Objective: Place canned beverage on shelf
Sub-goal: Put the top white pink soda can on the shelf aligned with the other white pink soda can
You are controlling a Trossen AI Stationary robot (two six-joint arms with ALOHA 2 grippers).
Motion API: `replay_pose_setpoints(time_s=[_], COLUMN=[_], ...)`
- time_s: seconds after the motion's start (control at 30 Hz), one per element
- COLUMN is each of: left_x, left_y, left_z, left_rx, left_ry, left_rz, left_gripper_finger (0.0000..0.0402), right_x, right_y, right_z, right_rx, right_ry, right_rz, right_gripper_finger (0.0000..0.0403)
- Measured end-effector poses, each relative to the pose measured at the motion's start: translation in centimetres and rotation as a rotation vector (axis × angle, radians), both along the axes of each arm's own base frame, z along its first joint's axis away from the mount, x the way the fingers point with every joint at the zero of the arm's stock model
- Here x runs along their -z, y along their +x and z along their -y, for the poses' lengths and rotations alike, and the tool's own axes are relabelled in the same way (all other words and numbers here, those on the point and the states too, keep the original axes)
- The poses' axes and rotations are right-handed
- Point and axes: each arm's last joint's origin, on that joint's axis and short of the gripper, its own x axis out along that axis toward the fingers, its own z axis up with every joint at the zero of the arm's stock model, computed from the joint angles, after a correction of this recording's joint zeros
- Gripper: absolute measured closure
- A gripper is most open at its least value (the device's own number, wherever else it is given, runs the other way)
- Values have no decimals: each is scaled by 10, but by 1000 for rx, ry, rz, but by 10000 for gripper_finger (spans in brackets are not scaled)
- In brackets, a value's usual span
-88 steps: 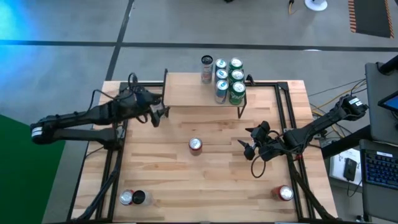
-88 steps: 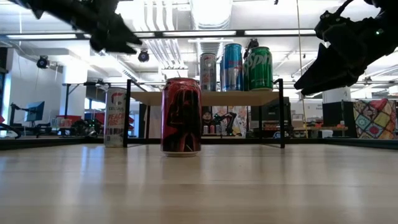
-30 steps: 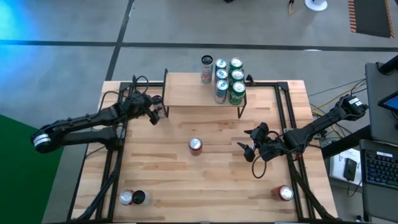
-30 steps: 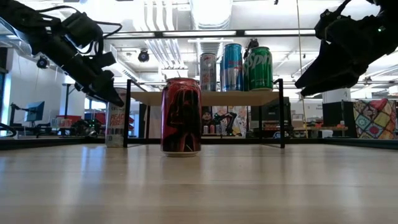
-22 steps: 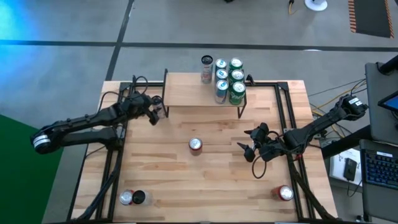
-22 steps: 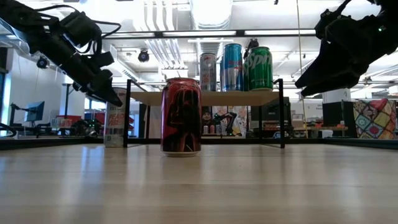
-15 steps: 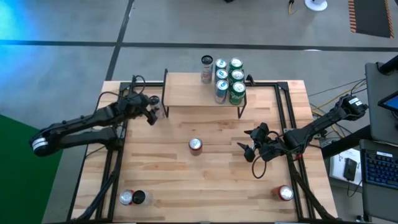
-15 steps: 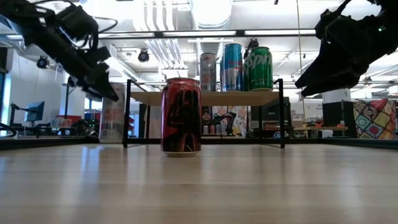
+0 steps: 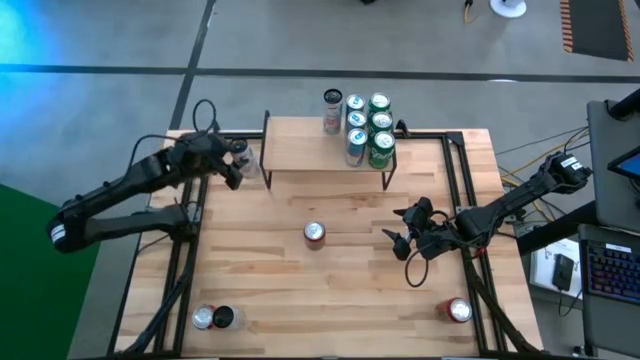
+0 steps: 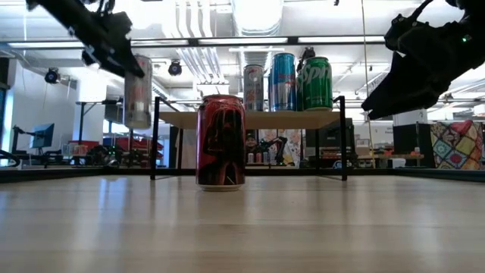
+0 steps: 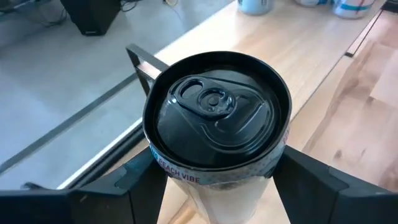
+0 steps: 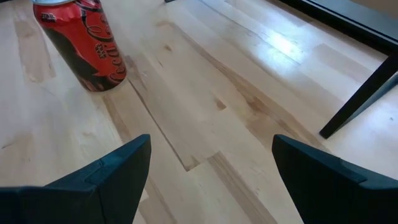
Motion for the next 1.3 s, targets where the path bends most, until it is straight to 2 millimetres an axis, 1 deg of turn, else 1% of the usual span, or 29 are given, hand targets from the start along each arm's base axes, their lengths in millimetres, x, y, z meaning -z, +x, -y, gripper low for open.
replay_pose_setpoints(time_s=[0.1,0.27,0.6,0.83,0.97,1.17,1.3], left_x=[-18,-50,-67,-92,-93,-80,-71], left_y=[-3,-2,20,35,53,94,114], left_z=[1,1,-12,-19,-27,-38,-45], left_rx=[-13,-4,29,75,116,205,224], left_ry=[0,51,54,80,63,63,50], left_rz=[-22,37,-4,31,19,69,64], left_gripper_finger=[162,162,159,158,158,157,157], right_x=[3,4,5,4,4,4,5], right_y=[-2,-2,-2,-2,-2,-2,-2], right_z=[1,1,1,1,1,1,1], right_rx=[1,1,15,20,21,23,30], right_ry=[-6,-7,11,7,6,10,19], right_rz=[-13,-14,-4,-1,-1,1,6], right_gripper_finger=[78,78,78,78,78,78,78])
